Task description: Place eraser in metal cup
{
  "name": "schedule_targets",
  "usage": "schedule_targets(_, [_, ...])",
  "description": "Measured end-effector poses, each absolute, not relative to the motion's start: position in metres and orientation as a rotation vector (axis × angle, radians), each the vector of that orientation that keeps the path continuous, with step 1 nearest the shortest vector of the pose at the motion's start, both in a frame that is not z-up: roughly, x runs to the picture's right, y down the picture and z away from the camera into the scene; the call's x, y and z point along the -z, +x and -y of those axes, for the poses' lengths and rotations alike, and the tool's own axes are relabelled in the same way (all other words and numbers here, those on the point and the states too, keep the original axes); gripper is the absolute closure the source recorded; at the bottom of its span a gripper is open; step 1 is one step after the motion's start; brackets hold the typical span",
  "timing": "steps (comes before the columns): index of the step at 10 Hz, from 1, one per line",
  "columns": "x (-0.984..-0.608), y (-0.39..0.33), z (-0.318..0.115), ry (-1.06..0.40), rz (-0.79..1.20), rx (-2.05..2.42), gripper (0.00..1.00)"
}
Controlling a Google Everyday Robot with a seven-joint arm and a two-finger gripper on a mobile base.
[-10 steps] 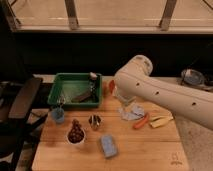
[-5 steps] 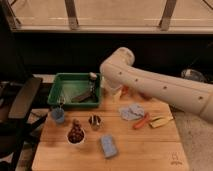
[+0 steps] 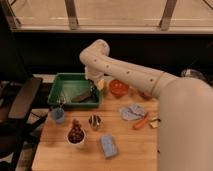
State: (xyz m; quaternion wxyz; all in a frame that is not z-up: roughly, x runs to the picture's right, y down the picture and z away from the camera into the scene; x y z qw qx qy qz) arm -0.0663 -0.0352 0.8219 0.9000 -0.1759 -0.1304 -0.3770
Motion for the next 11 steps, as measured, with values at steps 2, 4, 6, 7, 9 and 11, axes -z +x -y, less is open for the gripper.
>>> schedule_targets(2, [-0.847, -0.103, 0.036, -0.375, 0.308, 0.848, 0.35])
schedule_targets(4, [-0.869, -0.131, 0.025, -0.407, 0.361, 0.870, 0.35])
schedule_targets(6, [-0.881, -0.134, 0.018, -0.437, 0.379, 0.859, 0.35])
schedule_targets(7, [-0.881, -0.133, 0.018, -0.437, 0.379, 0.857, 0.35])
schedule_targets(9, [-0.881, -0.133, 0.017, -0.437, 0.378, 0.859, 0.35])
schedule_targets(11, [-0.885, -0.137, 0.008, -0.424, 0.397, 0.866, 0.35])
